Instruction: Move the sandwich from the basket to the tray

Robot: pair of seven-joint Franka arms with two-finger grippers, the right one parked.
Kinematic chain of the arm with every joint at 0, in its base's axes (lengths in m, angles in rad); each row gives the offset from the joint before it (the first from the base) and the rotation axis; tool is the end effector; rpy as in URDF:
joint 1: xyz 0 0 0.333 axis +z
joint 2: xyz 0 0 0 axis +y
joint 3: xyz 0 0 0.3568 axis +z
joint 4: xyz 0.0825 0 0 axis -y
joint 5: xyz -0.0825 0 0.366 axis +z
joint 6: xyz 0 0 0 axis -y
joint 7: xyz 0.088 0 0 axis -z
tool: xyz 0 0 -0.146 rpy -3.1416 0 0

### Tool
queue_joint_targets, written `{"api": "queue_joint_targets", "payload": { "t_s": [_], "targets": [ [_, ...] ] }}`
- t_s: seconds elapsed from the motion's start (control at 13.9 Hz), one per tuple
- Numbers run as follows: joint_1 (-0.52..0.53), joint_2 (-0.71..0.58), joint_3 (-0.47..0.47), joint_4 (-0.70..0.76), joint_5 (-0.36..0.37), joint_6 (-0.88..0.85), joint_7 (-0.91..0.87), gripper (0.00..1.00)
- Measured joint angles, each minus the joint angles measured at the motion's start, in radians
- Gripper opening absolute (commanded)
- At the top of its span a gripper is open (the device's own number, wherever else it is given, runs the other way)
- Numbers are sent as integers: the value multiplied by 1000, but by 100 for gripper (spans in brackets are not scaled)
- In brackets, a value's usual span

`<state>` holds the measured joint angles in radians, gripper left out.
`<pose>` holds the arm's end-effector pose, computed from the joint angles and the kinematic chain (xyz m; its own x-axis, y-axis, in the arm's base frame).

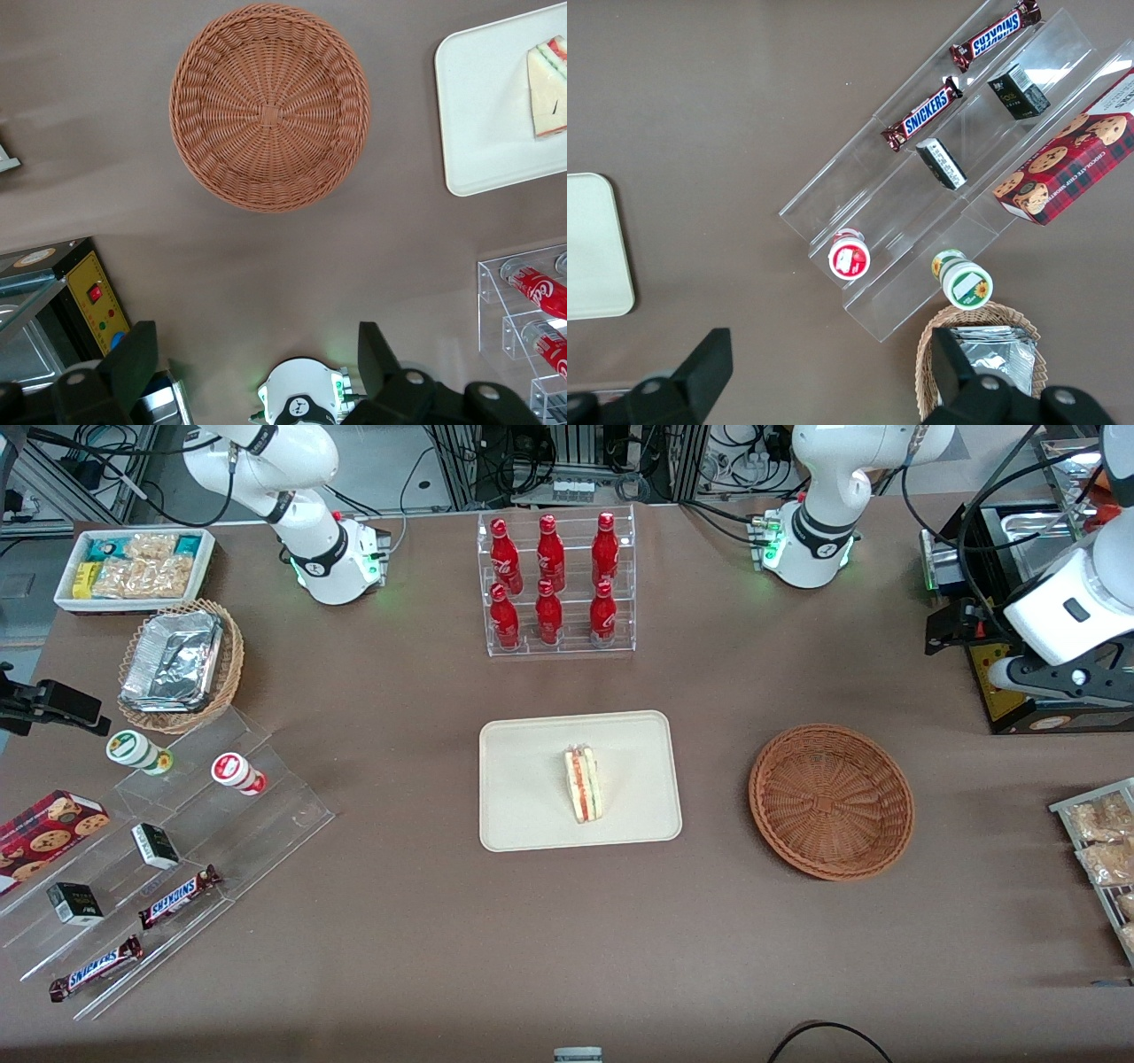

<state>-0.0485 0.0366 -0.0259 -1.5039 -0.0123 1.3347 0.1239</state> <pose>0.5136 -0.0400 0.6192 0.9593 -0.1985 -0.2011 -0.1947 -0.9801 0.0384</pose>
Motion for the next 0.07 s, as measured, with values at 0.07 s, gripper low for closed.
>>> {"api": "queue_joint_targets", "payload": {
  "t_s": [0.07],
  "targets": [
    [0,0,0,-1,-8,0,0,100]
  ]
}}
